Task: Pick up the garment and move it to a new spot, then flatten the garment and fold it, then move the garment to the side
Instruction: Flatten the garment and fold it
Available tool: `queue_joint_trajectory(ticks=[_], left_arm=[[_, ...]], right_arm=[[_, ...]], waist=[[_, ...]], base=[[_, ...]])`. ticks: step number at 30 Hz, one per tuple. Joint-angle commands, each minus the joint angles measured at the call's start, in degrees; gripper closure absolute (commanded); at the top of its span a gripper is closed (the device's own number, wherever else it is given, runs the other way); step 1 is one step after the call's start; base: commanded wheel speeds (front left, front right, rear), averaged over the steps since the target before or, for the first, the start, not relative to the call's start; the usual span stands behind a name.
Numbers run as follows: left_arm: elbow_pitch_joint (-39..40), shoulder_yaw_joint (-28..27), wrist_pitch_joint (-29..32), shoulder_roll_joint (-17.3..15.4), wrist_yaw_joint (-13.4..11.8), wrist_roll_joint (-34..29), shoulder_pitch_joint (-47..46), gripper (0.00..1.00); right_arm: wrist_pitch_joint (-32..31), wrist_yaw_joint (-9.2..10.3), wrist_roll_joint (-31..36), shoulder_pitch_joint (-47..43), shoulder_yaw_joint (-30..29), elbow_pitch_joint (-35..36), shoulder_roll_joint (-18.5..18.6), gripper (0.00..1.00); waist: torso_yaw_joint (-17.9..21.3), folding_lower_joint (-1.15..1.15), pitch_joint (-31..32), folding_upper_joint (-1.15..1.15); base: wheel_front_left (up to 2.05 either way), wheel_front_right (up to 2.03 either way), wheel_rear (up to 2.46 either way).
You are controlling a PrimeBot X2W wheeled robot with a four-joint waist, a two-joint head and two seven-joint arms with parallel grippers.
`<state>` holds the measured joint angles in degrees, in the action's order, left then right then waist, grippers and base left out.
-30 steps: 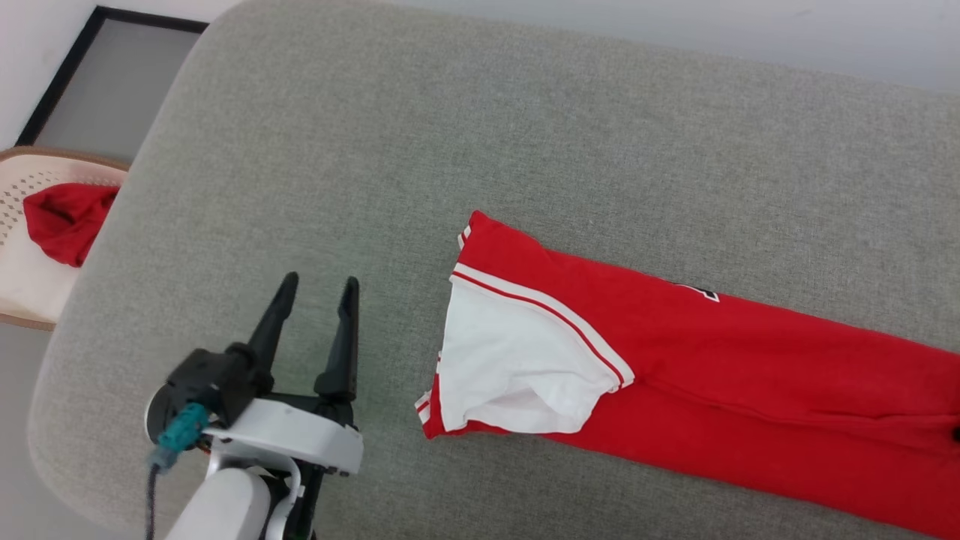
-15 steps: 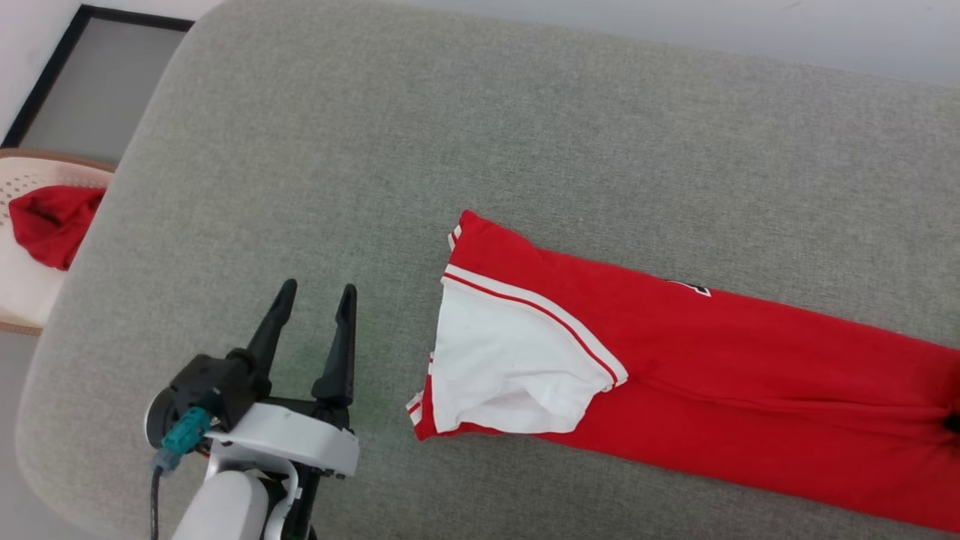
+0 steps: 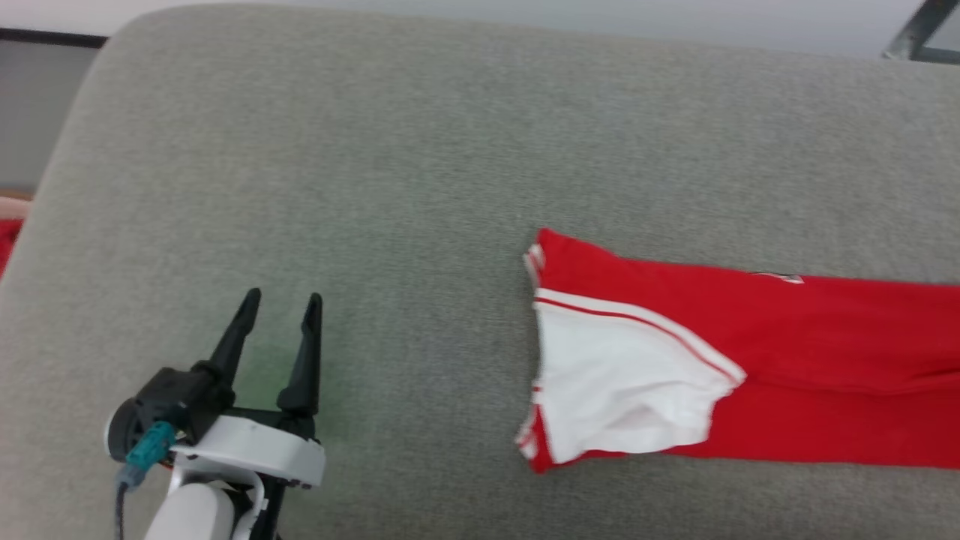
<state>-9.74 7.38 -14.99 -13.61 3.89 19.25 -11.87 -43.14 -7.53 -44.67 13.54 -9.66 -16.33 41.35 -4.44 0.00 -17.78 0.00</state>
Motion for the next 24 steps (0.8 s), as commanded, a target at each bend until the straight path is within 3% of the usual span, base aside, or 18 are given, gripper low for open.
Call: queue_joint_trajectory(ticks=[1, 10, 14, 19, 24], left_arm=[[0.49, -0.48, -0.23, -0.59, 0.17, -0.63, 0.49, 0.0], [1.74, -0.27, 0.32, -2.2, 0.75, -0.97, -0.73, 0.0], [1.19, 0.37, 0.68, -2.03, 0.83, -0.82, -0.77, 0.0], [0.01, 0.52, 0.51, -1.19, 0.53, 0.16, 0.44, 0.0], [-0.68, 0.33, 0.29, -0.34, 0.27, 0.82, 1.58, 0.0]], right_arm=[[1.02, 0.08, 0.65, 0.96, -1.54, -1.19, 0.79, 1.0], [6.61, 0.07, 3.21, 6.12, -6.16, -10.61, 5.81, 1.0], [7.2, 0.07, 0.36, 7.5, -3.54, -11.51, 3.84, 1.0], [6.47, 0.06, -5.68, 5.91, 2.99, -3.46, 2.97, 1.0], [3.95, 0.06, -11.05, 3.71, 10.17, 11.16, 3.84, 1.0]], waist=[[2.73, 0.0, -0.97, 0.0], [5.83, 0.0, -2.94, 0.0], [5.92, 0.0, -2.13, 0.0], [5.47, 0.0, -0.5, 0.0], [4.22, 0.0, 0.86, 0.0]], base=[[0.0, 0.0, 0.0], [0.0, 0.0, 0.0], [0.0, 0.0, 0.0], [0.0, 0.0, 0.0], [0.0, 0.0, 0.0]])
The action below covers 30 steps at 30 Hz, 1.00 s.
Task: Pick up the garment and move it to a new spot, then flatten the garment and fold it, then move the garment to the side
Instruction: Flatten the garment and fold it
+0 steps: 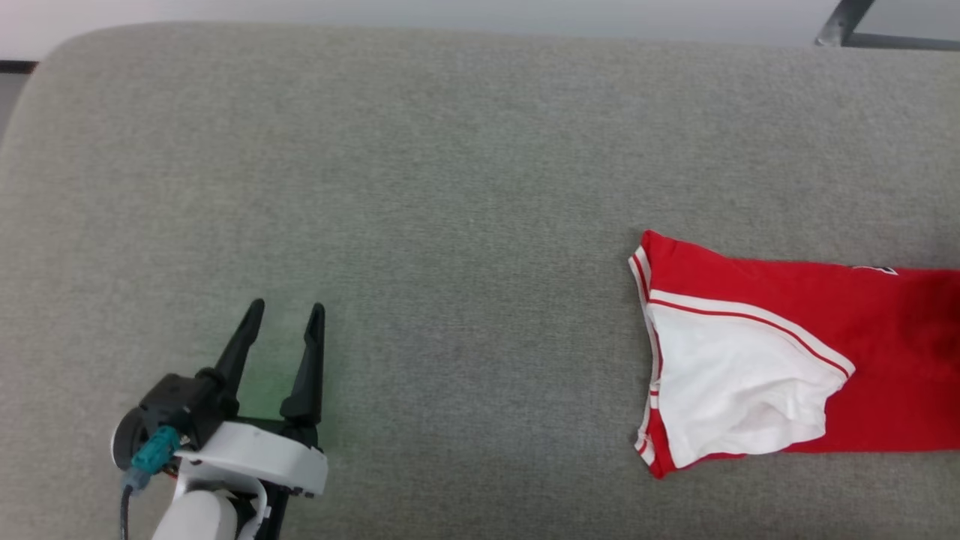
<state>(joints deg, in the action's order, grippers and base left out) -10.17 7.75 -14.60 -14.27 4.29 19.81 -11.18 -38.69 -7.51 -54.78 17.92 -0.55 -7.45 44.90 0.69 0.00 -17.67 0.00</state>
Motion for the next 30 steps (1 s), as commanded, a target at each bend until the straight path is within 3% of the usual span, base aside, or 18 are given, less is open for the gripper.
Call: queue_joint_trajectory(ticks=[1, 6, 10, 24, 25, 26, 27, 28, 29, 30], left_arm=[[-0.29, -0.11, -0.18, 0.48, -0.17, 0.34, 0.92, 0.0], [-0.81, -0.08, -0.47, 1.47, 0.03, 0.88, 1.04, 0.0], [-1.43, -0.16, -0.55, 2.68, 0.23, 1.08, 1.21, 0.0], [-1.84, -2.35, -0.6, 6.19, 1.6, -0.03, 1.62, 0.0], [-1.86, -2.57, -0.61, 6.31, 1.73, -0.24, 1.6, 0.0], [-1.87, -2.86, -0.61, 6.44, 1.86, -0.33, 1.62, 0.0], [-1.89, -3.1, -0.61, 6.54, 1.84, -0.43, 1.69, 0.0], [-1.92, -3.39, -0.61, 6.65, 1.87, -0.54, 1.75, 0.0], [-1.95, -3.58, -0.61, 6.75, 1.98, -0.73, 1.82, 0.0], [-2.02, -3.73, -0.61, 6.87, 2.11, -0.87, 1.84, 0.0]], right_arm=[[-1.17, 0.04, -1.81, -1.06, 2.31, 5.2, 0.38, 1.0], [-3.61, 0.04, -3.5, -1.53, 7.22, 15.55, -0.23, 1.0], [-4.99, 0.04, -2.71, 0.01, 11.68, 19.21, -1.81, 1.0], [-3.56, 0.04, 0.42, 4.44, 22.06, 14.58, -6.7, 1.0], [-3.13, 0.04, 0.77, 4.7, 22.68, 14.21, -6.76, 0.93], [-2.68, 0.04, 0.88, 4.89, 23.22, 13.9, -6.78, 0.69], [-2.26, 0.04, 0.96, 5.07, 23.77, 13.64, -6.76, 0.61], [-1.64, 0.04, 0.71, 5.33, 24.3, 13.44, -6.85, 0.15], [-1.13, 0.04, 0.3, 5.5, 24.55, 13.06, -6.96, 0.0], [-0.71, 0.04, 0.11, 5.67, 24.88, 12.93, -6.87, 0.0]], waist=[[-1.33, 0.0, 0.97, 0.0], [-3.93, 0.0, 1.86, 0.0], [-6.08, 0.0, 2.17, 0.0], [-10.07, 0.0, 2.35, 0.0], [-10.09, 0.0, 2.39, 0.0], [-10.03, 0.0, 2.43, 0.0], [-9.93, 0.0, 2.49, 0.0], [-9.78, 0.0, 2.59, 0.0], [-9.55, 0.0, 2.7, 0.0], [-9.28, 0.0, 2.79, 0.0]], base=[[0.0, 0.0, 0.0], [0.0, 0.0, 0.0], [0.0, 0.0, 0.0], [0.0, 0.0, 0.0], [0.0, 0.0, 0.0], [0.0, 0.0, 0.0], [0.0, 0.0, 0.0], [0.0, 0.0, 0.0], [0.0, 0.0, 0.0], [0.0, 0.0, 0.0]])
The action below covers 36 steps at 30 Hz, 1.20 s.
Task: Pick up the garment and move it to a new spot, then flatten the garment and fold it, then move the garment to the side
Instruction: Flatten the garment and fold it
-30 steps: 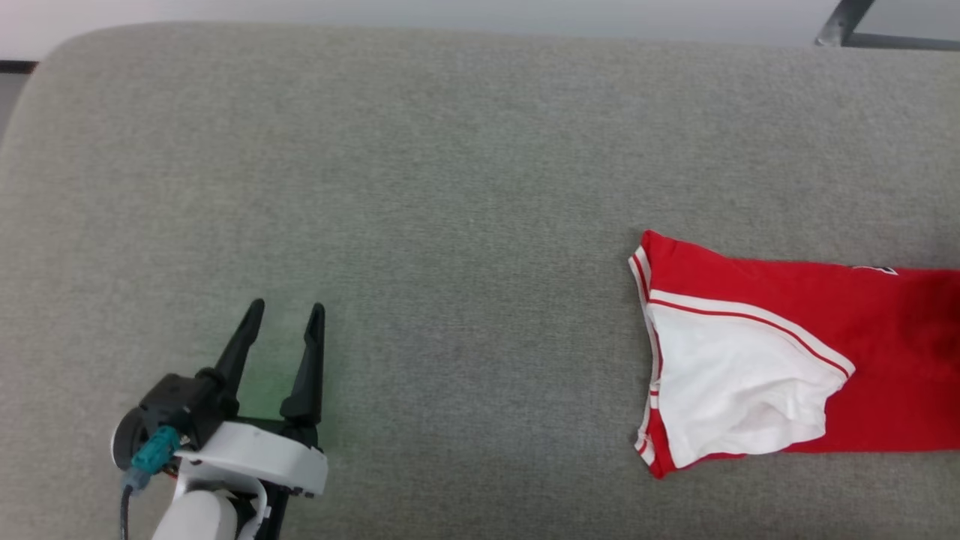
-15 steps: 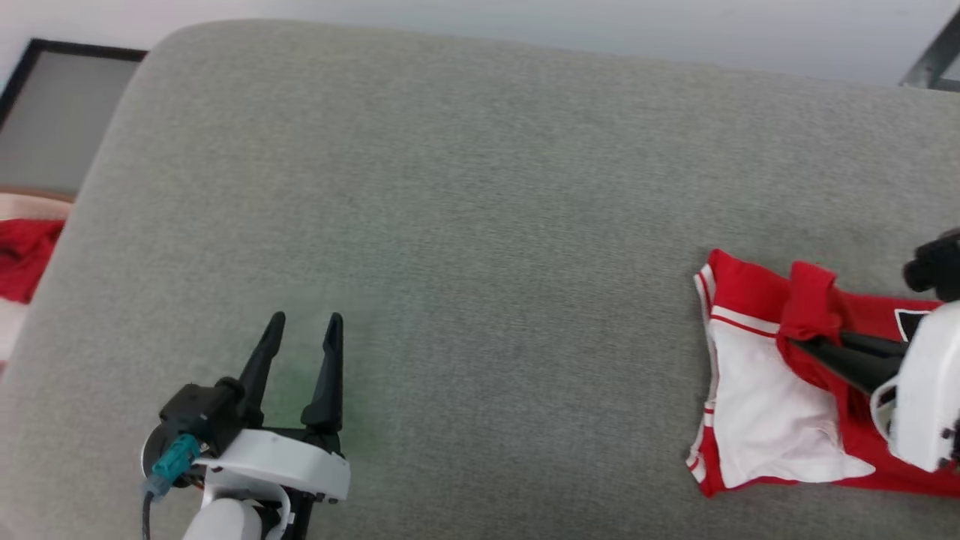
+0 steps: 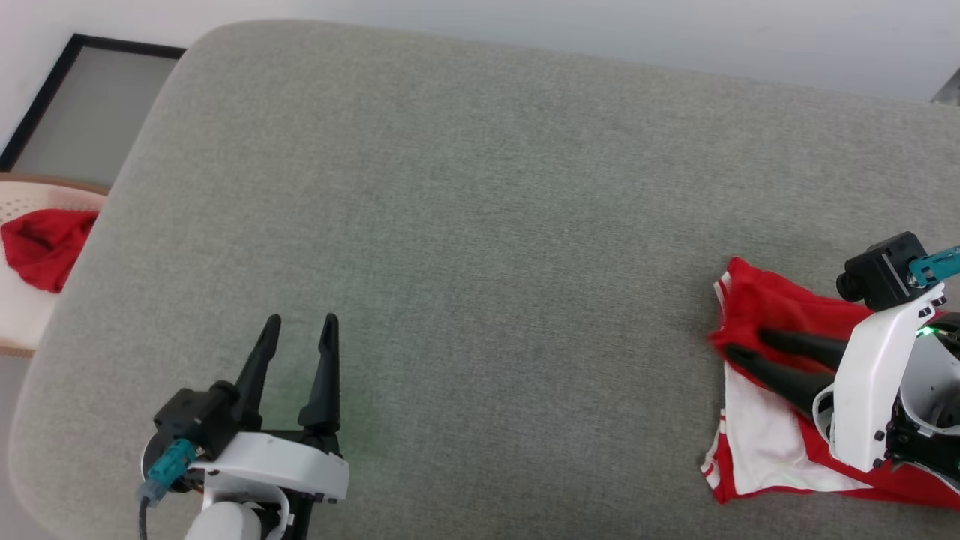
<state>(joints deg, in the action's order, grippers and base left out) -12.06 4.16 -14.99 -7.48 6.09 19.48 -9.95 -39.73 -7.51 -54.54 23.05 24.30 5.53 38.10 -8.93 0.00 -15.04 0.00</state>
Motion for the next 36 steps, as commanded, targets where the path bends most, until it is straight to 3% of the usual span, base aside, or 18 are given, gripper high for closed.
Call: queue_joint_trajectory(ticks=[1, 12, 25, 31, 36], left_arm=[[-0.15, -0.26, -0.22, 0.18, 0.41, -0.65, 0.6, 0.0], [-0.89, -0.44, -0.22, -0.81, 1.08, -1.41, 0.39, 0.0], [-4.17, 2.0, -0.17, -4.43, 1.29, -1.0, -3.26, 0.0], [-5.0, 1.04, -0.15, -6.56, 1.31, 0.05, -1.52, 0.0], [-4.26, -0.32, -0.18, -7.29, 0.74, 0.54, 1.98, 0.0]], right_arm=[[0.8, 0.04, -0.35, 0.79, 0.25, -0.16, -0.05, 0.0], [9.83, 0.04, -0.26, 2.02, -0.69, -2.2, 1.91, 0.0], [34.61, 0.04, 1.59, -2.44, -0.39, -13.92, 7.89, 0.0], [44.11, 0.04, 3.03, -5.58, -1.07, -18.57, 7.43, 0.0], [48.11, 0.04, 5.19, -9.3, -2.83, -20.04, 6.1, 0.0]], waist=[[0.64, 0.0, 0.22, 0.0], [4.91, 0.0, 2.38, 0.0], [8.43, 0.0, 5.85, 0.0], [10.21, 0.0, 8.26, 0.0], [11.34, 0.0, 9.64, 0.0]], base=[[0.0, 0.0, 0.0], [0.0, 0.0, 0.0], [0.0, 0.0, 0.0], [0.0, 0.0, 0.0], [0.0, 0.0, 0.0]])
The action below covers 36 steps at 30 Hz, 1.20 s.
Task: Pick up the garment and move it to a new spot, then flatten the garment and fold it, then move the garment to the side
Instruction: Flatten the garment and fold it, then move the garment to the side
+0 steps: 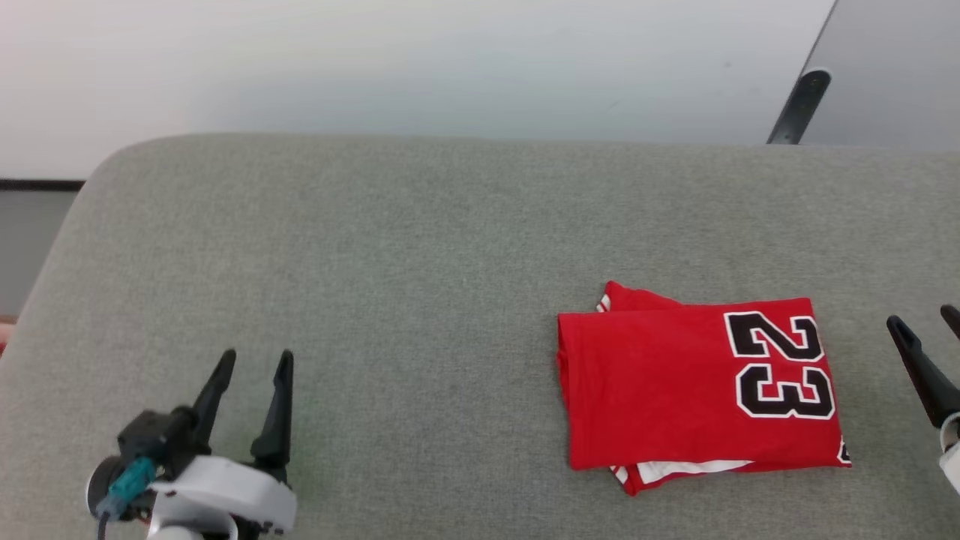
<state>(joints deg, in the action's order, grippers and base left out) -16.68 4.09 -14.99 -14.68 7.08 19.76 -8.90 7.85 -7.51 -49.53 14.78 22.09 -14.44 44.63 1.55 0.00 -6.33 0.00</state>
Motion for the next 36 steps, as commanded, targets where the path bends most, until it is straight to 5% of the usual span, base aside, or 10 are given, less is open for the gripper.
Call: queue_joint_trajectory(ticks=[1, 11, 21, 36], left_arm=[[0.59, -0.52, -0.18, -0.13, -0.47, 0.33, 1.74, 0.0], [7.14, -2.53, -0.2, 0.39, -2.07, -0.99, 9.92, 0.0], [14.46, -3.12, 0.0, 1.46, -4.13, -1.24, 14.43, 0.0], [15.21, -2.3, 0.69, 1.15, -4.48, -0.57, 13.56, 0.0]], right_arm=[[1.1, 0.04, 0.52, -1.85, -1.27, -0.05, -0.87, 0.0], [3.58, 0.04, 3.46, -10.66, -11.1, 3.35, -5.25, 0.0], [-0.55, 0.04, 7.71, -18.02, -21.0, 11.79, -9.95, 0.0], [-5.05, 0.04, 10.36, -19.8, -24.92, 16.87, -14.41, 0.0]], waist=[[0.97, 0.0, 1.12, 0.0], [1.14, 0.0, 2.54, 0.0], [0.5, 0.0, 1.67, 0.0], [0.19, 0.0, 0.92, 0.0]], base=[[0.0, 0.0, 0.0], [0.0, 0.0, 0.0], [0.0, 0.0, 0.0], [0.0, 0.0, 0.0]])
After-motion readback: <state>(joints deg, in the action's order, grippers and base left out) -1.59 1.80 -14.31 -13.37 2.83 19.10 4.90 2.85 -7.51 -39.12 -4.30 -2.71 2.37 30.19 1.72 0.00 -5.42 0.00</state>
